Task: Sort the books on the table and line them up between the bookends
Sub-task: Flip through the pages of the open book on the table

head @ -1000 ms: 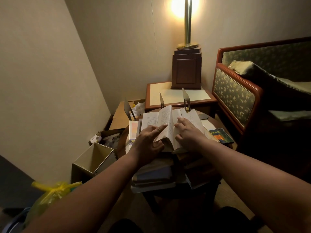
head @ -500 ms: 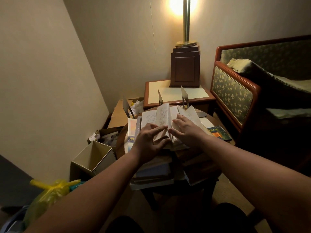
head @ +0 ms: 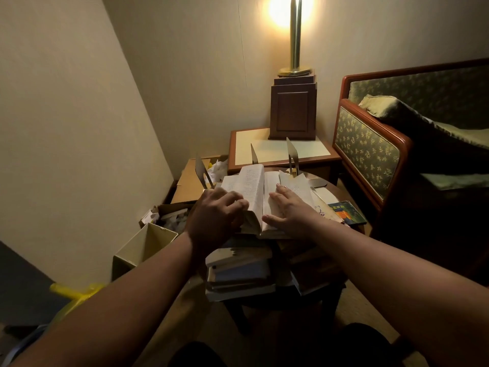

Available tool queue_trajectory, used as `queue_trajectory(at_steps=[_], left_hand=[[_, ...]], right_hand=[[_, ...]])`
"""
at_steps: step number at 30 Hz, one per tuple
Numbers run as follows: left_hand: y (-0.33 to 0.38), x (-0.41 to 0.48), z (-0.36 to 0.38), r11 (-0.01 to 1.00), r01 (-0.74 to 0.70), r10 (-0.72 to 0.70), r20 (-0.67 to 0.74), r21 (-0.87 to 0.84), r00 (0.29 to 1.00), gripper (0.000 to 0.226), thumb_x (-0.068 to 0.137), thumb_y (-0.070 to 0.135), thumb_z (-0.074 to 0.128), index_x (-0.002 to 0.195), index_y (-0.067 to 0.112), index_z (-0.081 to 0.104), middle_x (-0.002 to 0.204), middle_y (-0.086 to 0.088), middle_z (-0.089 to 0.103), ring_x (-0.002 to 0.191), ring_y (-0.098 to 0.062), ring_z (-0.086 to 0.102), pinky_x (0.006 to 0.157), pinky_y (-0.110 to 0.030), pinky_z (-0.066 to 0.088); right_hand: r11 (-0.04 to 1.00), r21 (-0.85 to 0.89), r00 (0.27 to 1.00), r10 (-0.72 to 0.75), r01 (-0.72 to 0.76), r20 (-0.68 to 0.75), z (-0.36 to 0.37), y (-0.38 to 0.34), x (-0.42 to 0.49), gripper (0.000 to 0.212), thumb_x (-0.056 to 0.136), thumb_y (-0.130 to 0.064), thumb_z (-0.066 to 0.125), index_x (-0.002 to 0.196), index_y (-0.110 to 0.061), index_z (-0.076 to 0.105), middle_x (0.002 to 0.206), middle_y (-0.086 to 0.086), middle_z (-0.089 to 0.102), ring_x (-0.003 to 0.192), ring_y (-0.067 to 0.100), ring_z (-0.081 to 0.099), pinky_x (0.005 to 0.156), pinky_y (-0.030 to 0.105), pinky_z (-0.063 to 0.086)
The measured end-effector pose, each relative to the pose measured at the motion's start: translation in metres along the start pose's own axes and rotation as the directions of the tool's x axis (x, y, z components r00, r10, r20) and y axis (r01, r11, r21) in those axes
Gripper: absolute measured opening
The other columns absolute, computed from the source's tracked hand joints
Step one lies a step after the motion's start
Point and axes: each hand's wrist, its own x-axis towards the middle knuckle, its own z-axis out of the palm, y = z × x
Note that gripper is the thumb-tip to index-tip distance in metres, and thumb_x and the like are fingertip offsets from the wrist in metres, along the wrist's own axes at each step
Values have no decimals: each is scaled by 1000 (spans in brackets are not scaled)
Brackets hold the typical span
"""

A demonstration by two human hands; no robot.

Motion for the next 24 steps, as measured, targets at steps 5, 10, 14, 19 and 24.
queue_trajectory(at_steps=[5, 10, 14, 19, 24], left_hand=[[11, -11, 8, 954, 288, -282, 70, -79, 957, 36, 84, 28, 69, 118, 20, 61, 119, -4, 65, 105, -25, 63, 83, -47, 55], [2, -13, 5, 971, 240, -239, 96, 3, 966, 33, 85, 24, 69, 118, 21, 65, 117, -6, 68, 103, -30, 64, 78, -49, 54], [-8, -9, -2, 995, 75, -78, 43, 68, 996, 31, 83, 24, 74, 113, 20, 69, 111, -7, 69, 99, -29, 62, 78, -48, 51], [-15, -12, -2, 991, 125, -126, -15, -50, 992, 22, 90, 24, 66, 112, 23, 69, 115, -6, 65, 100, -25, 58, 75, -44, 52], [-19, -30, -1, 977, 167, -167, 11, -131, 986, 23, 91, 27, 62, 110, 21, 72, 111, -6, 67, 98, -22, 61, 74, -42, 56]], right_hand=[[997, -77, 1000, -7, 8, 15, 3, -6, 0, 84, 90, -60, 56, 156, -25, 18, 165, -1, -4, 151, 21, -5, 119, 41, 5], [990, -143, 999, -8, 13, 32, 5, -6, 1, 87, 90, -62, 54, 157, -24, 14, 165, 1, -7, 151, 21, -9, 116, 37, -2], [990, -142, 999, 7, -1, 35, 4, -8, 1, 86, 90, -61, 56, 156, -24, 15, 165, 0, -7, 151, 21, -9, 119, 39, 0], [992, -129, 999, 6, -1, 43, 3, -9, -2, 87, 89, -63, 54, 157, -25, 15, 165, 0, -7, 151, 20, -9, 119, 39, 1], [997, -78, 999, 15, -13, 32, 1, -9, -3, 86, 88, -69, 49, 156, -27, 18, 165, -3, -5, 151, 19, -7, 120, 44, 5]])
